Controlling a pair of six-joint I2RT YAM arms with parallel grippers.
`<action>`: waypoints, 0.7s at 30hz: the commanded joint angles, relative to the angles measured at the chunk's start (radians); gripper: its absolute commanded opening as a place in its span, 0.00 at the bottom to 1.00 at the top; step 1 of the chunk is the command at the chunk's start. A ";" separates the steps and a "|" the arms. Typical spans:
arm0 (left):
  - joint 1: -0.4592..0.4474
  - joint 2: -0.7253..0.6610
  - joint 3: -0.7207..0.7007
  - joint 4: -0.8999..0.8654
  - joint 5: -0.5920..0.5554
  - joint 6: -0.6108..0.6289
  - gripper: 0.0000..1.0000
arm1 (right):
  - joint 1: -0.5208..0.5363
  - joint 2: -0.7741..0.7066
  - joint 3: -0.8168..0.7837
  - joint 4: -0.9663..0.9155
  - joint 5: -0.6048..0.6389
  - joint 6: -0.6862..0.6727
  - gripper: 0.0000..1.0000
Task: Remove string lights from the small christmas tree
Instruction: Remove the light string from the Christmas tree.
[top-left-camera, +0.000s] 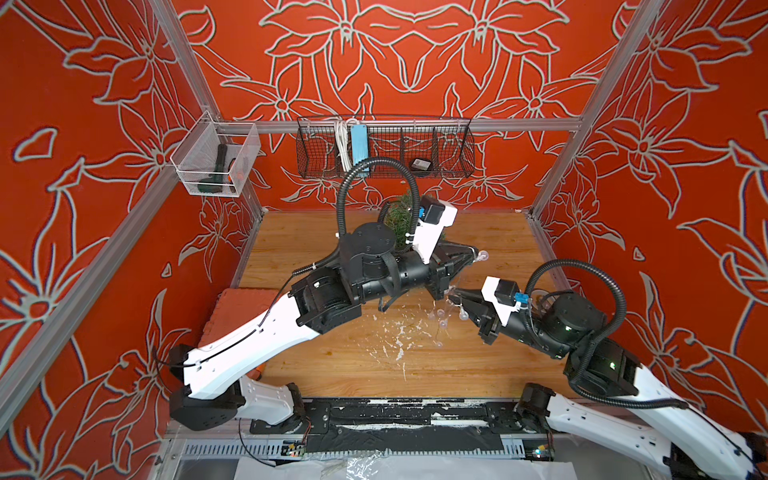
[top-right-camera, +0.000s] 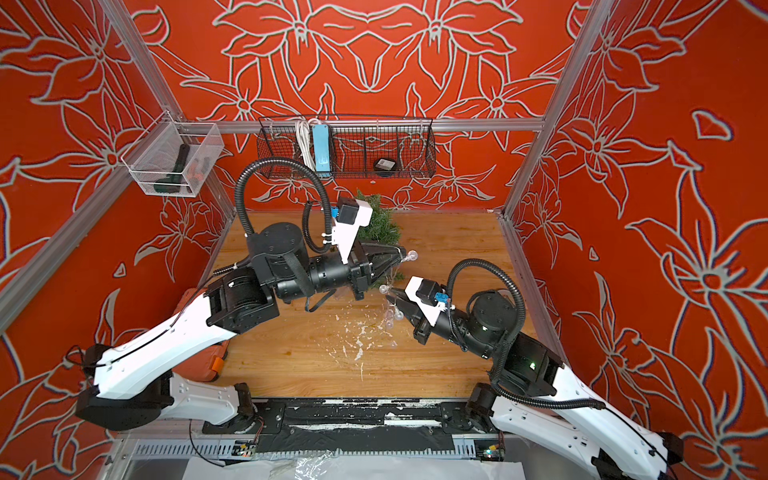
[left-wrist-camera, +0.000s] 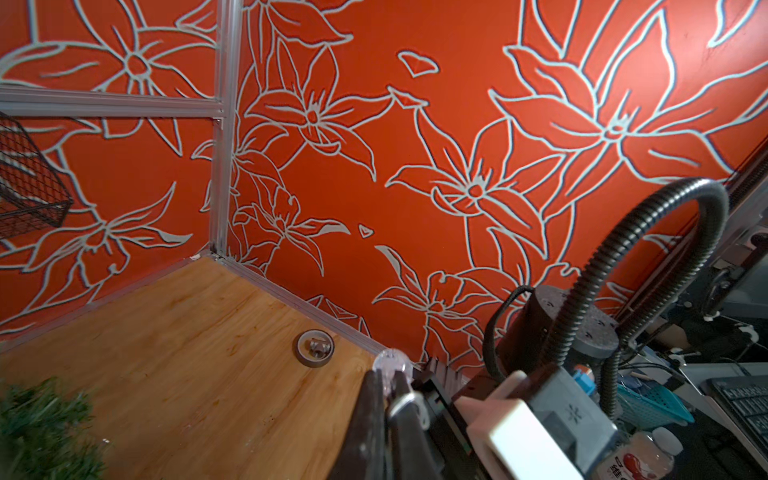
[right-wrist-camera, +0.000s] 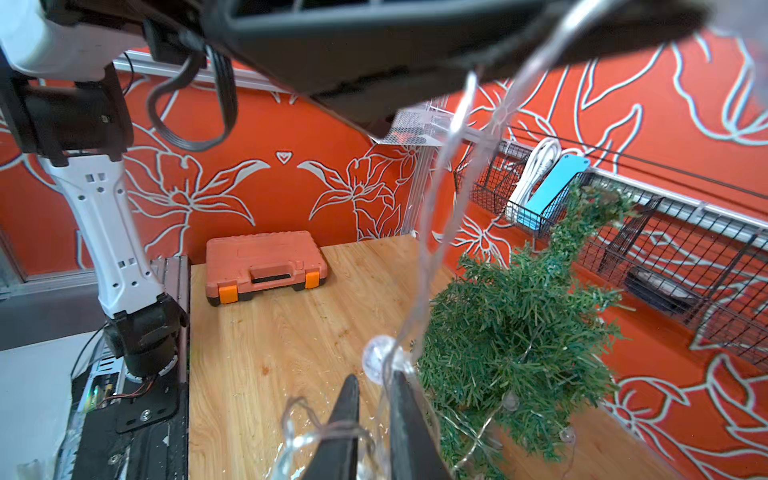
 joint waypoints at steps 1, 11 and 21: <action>-0.027 0.005 0.035 0.015 0.039 -0.010 0.00 | -0.008 -0.018 -0.008 0.046 0.002 0.013 0.29; -0.065 0.051 0.071 0.022 0.080 -0.028 0.00 | -0.012 0.007 -0.002 0.063 0.082 0.042 0.38; -0.066 0.038 0.067 0.016 0.049 -0.036 0.00 | -0.015 0.009 0.015 0.075 0.152 0.052 0.00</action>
